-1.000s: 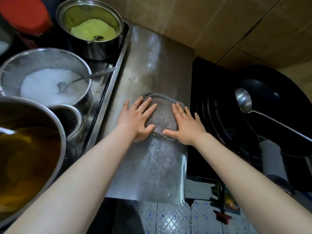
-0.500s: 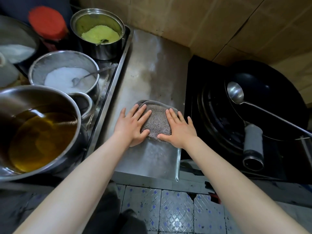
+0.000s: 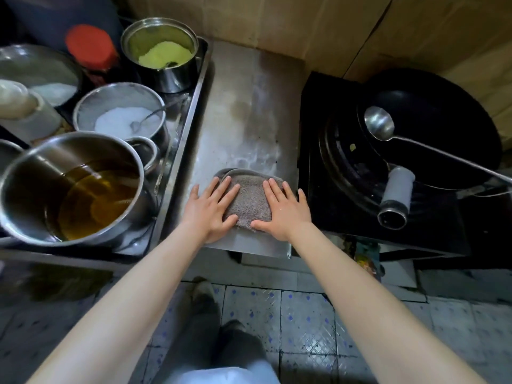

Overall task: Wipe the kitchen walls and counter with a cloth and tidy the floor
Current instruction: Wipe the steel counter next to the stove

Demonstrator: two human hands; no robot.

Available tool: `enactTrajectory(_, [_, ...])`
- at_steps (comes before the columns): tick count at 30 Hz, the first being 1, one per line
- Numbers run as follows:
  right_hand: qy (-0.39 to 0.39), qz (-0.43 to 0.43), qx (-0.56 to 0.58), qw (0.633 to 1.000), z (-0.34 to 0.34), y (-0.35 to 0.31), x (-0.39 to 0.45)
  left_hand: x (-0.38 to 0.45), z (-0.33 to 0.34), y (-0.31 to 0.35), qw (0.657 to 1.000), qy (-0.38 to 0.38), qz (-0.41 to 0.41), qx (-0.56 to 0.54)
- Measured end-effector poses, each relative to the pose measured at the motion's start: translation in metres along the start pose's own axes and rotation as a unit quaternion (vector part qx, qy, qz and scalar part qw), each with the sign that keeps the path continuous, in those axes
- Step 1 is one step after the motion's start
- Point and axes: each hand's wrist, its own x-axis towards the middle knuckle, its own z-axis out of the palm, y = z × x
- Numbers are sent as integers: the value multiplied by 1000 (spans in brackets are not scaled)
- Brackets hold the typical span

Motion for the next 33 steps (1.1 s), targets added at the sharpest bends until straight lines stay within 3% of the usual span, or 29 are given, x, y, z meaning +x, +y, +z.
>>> enactTrajectory(33, [-43, 8, 38, 998, -10, -11, 9, 2, -14, -9, 999, -28, 11, 38])
